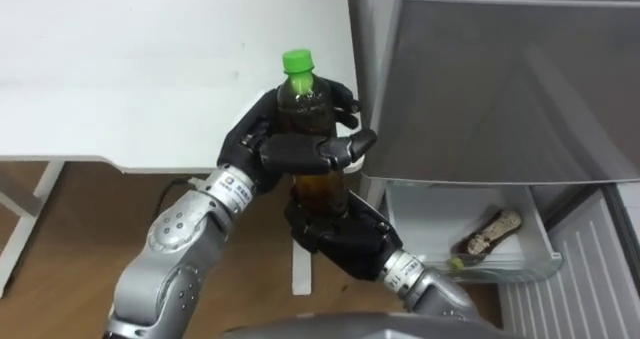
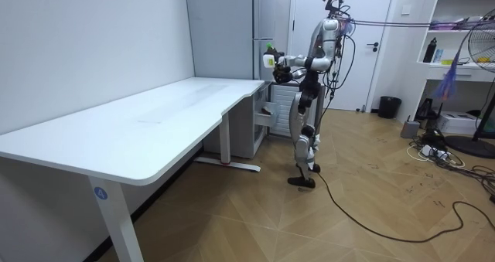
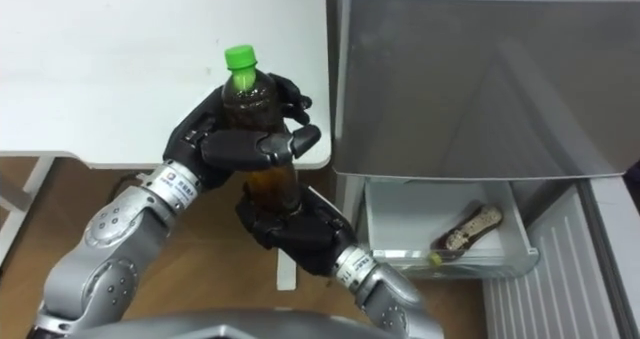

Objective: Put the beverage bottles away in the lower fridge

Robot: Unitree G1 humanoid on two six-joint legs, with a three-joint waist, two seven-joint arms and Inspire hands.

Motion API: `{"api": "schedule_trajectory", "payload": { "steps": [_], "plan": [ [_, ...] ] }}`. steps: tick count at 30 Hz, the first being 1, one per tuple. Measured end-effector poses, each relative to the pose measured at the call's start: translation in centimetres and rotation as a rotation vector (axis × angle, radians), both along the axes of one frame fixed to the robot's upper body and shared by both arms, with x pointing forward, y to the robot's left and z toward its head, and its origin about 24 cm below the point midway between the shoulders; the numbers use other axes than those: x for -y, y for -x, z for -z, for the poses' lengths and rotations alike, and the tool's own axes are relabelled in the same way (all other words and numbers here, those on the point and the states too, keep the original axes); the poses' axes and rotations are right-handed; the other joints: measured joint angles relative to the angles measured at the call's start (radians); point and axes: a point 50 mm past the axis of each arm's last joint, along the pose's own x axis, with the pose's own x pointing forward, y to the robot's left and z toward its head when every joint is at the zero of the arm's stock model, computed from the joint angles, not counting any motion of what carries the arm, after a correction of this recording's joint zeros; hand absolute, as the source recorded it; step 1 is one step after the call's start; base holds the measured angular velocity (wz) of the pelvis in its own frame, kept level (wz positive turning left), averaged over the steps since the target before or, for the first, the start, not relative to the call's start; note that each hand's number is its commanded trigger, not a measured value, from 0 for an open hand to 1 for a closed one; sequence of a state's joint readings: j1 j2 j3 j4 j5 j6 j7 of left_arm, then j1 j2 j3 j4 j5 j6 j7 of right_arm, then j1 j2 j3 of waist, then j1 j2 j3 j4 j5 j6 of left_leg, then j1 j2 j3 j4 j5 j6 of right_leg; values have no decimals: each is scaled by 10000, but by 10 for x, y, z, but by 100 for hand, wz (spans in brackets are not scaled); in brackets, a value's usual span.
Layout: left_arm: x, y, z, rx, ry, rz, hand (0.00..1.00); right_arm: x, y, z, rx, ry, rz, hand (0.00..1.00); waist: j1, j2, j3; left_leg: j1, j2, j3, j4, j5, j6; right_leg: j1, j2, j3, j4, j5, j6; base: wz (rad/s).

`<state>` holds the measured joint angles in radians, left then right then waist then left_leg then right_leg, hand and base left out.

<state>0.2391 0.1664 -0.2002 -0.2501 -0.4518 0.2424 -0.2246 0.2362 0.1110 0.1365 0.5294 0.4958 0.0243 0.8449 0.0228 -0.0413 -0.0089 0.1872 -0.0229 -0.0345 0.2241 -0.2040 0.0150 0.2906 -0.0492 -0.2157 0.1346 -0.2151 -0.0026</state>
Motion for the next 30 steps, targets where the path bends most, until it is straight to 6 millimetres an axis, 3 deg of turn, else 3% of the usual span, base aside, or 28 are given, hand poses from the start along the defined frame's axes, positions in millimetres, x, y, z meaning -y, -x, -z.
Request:
{"api": "schedule_trajectory", "payload": {
  "steps": [4, 6, 7, 9, 10, 13, 17, 26, 30],
  "plan": [
    [2, 1, 9, -355, 334, -71, 1, 8, -4, 2, -113, 576, -402, 100, -190, 75, 25, -429, -9, 25, 92, -15, 18, -354, 1, -39, 22, 38, 13, 3],
    [3, 2, 15, -508, 435, 32, 12, 13, -6, 3, -44, 1149, -805, 100, -250, 148, 75, -563, -31, 44, 111, -20, 24, -502, 9, -24, 97, 53, 26, -1],
    [4, 3, 22, -649, 583, 20, 35, 17, -7, 4, -68, 1586, -961, 100, -263, 219, 149, -569, -46, 86, 89, -24, 31, -557, 40, 2, 154, 55, 31, -7],
    [5, 6, 32, -970, 687, 148, 68, 24, -7, 6, -114, 2285, -1232, 100, -275, 290, 177, -655, -49, 78, 67, -30, 41, -683, 46, 5, 181, 53, 35, -5],
    [7, 8, 36, -1146, 721, 331, 100, 29, -6, 8, -130, 2761, -1382, 100, -300, 332, 202, -799, -46, 99, 69, -30, 41, -844, 43, 85, 207, 53, 35, -4],
    [8, 14, 46, -1485, 551, 799, 100, 42, -6, 11, -163, 3746, -1682, 100, -261, 429, 266, -1147, -25, 207, 107, -29, 41, -1205, 5, 177, 373, 49, 36, -7],
    [9, 20, 51, -1490, -23, 1344, 100, 49, -1, 12, -124, 4462, -2449, 100, -236, 267, 350, -1265, 40, 339, 92, -31, 37, -1385, 33, 278, 387, 49, 35, -7],
    [15, 27, 57, -1154, -120, 1912, 100, 41, 0, 7, 133, 5103, -3332, 100, -159, 264, 317, -1249, 93, 515, -28, -32, 40, -1527, 96, 506, 531, 49, 36, -6],
    [15, 30, 59, -1244, -157, 2016, 100, 39, 1, 6, 172, 5295, -3639, 100, -154, 359, 249, -1247, 93, 515, -24, -32, 41, -1524, 106, 500, 539, 50, 35, 0]
  ]
}}
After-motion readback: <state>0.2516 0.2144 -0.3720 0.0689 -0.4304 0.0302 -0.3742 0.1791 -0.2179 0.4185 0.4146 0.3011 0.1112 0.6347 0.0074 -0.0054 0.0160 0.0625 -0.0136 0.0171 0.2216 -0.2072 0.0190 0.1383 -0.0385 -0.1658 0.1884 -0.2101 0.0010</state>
